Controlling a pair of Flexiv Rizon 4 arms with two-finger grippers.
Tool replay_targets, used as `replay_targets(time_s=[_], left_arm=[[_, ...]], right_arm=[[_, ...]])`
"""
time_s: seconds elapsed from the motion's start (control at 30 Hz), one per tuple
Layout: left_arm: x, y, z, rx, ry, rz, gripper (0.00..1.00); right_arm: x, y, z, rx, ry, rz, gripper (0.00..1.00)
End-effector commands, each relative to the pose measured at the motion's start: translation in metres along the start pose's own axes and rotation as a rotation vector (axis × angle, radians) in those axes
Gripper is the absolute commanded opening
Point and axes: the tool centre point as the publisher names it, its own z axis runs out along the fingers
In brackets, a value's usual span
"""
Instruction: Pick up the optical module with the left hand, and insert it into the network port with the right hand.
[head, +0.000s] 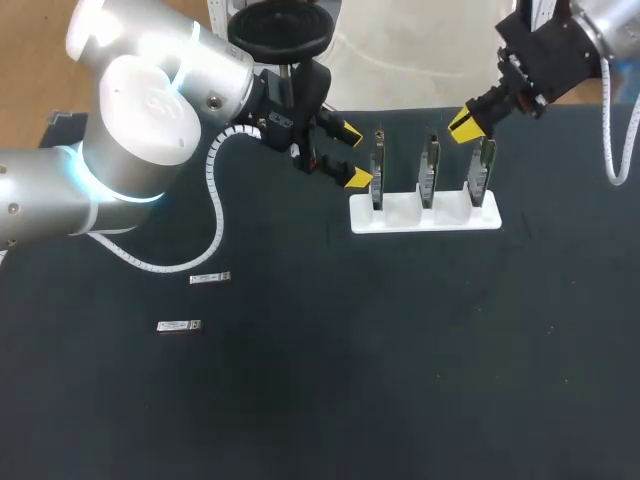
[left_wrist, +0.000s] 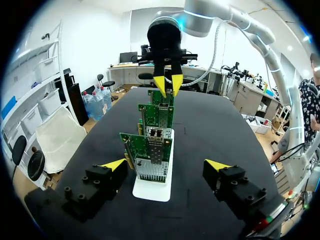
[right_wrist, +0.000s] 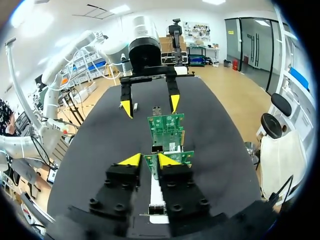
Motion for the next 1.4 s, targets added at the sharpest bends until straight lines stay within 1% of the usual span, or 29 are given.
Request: replay_targets(time_s=[0.03,0.57,0.67,0.83,0.97,1.23,1.4], left_arm=[[-0.001,0.001,0.0,0.001,0.006,-0.002,1.0],[0.001,0.0,-0.001,-0.001,0.007,-0.003,1.0],[0.005,-0.001,-0.004,-0.012,0.039,0.003,1.0],[0.018,-0.005,-0.019,-0.039,0.13,0.018,1.0],[0.034,-0.01,-0.038,-0.059,0.202,0.023,1.0],[0.086,-0.03,-0.079,-0.098,0.419,0.023,1.0],[0.118,-0.044,-0.098,-0.106,0.535,0.012,1.0]], right_arm=[[-0.001,-0.001,0.001,0.0,0.002,0.0,1.0],[-0.001,-0.001,0.001,0.0,0.002,0.0,1.0],[-0.001,-0.001,0.001,0.0,0.002,0.0,1.0],[-0.001,-0.001,0.001,0.0,0.002,0.0,1.0],[-0.001,-0.001,0.001,0.0,0.002,0.0,1.0],[-0.001,-0.001,0.001,0.0,0.002,0.0,1.0],[-0.001,-0.001,0.001,0.0,0.002,0.0,1.0]])
